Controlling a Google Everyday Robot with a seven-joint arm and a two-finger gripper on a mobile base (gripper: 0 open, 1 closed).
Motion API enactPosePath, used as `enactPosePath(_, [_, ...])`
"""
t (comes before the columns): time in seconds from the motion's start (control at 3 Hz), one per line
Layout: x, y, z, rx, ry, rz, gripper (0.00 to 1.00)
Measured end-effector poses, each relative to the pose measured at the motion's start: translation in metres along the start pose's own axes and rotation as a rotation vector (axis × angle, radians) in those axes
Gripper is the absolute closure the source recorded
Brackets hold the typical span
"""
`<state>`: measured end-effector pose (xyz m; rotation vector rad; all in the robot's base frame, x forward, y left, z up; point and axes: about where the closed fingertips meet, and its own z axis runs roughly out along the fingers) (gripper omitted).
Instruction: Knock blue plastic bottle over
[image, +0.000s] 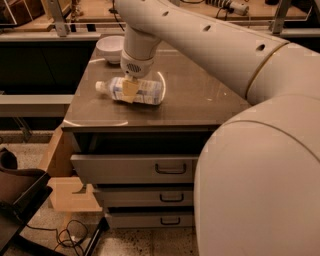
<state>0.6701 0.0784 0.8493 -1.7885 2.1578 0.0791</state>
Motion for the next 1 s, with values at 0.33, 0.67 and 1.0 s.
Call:
enactPosePath(0.33, [-0.0001,0.0002,0.0004,-0.001,0.0,0.0,0.36])
enactPosePath(0.67, [-0.0002,0.0008,0.0023,-0.003,0.002,-0.001,0.14])
enactPosePath(1.0, [-0.0003,0.0015,0.0041,-0.006,0.004,-0.002,0.0])
